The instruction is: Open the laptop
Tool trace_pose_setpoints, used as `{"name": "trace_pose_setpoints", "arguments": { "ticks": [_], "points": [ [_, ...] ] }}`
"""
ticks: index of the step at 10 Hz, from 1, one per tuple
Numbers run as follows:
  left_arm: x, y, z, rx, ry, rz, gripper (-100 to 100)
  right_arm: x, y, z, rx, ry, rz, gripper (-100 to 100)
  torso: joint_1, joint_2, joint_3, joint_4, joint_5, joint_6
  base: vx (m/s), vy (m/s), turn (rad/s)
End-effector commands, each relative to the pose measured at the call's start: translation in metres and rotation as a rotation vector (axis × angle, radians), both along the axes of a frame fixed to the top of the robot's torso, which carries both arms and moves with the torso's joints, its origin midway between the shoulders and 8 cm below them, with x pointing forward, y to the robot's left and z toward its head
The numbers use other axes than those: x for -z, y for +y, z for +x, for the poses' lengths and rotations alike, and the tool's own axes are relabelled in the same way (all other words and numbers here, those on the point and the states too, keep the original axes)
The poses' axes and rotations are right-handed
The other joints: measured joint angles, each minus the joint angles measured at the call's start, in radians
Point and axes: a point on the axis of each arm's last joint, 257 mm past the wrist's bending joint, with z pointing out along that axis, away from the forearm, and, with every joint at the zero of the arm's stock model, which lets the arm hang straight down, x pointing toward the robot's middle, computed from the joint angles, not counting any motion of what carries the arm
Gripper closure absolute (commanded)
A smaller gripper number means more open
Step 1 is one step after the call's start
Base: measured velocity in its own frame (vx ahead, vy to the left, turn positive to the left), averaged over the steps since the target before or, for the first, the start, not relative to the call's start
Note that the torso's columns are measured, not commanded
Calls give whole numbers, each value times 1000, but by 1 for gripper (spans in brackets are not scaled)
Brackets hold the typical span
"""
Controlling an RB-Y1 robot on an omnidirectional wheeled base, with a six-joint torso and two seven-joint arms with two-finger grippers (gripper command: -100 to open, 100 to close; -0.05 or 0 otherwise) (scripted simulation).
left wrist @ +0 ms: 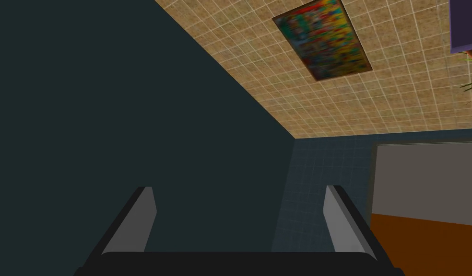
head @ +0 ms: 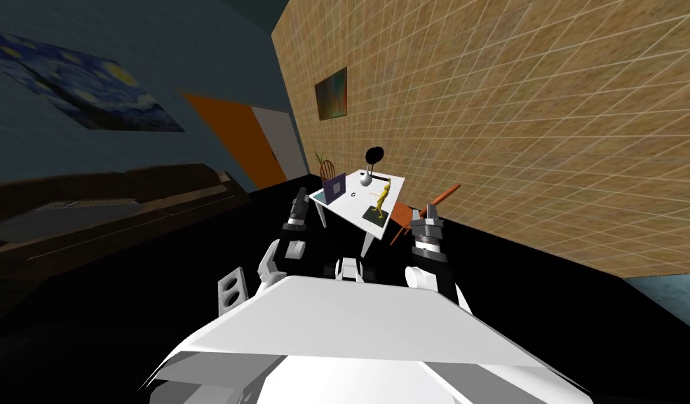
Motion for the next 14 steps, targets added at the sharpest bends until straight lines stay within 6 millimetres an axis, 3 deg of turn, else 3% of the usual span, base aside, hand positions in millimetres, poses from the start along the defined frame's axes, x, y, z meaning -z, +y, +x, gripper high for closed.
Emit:
{"name": "trace_pose_setpoints", "arguments": {
  "ticks": [1, 8, 14],
  "points": [
    [17, 1, 17, -9, 66, 0, -100, 0, 0, 0, 0, 0, 0, 0, 0, 0, 0, 0, 0, 0, 58, 59, -107],
    [66, 2, 65, -35, 246, 43, -100, 0, 0, 0, 0, 0, 0, 0, 0, 0, 0, 0, 0, 0, 62, 56, -115],
    [108, 15, 100, -80, 403, 125, -100, 0, 0, 0, 0, 0, 0, 0, 0, 0, 0, 0, 0, 0, 58, 69, -118]
  ]
}}
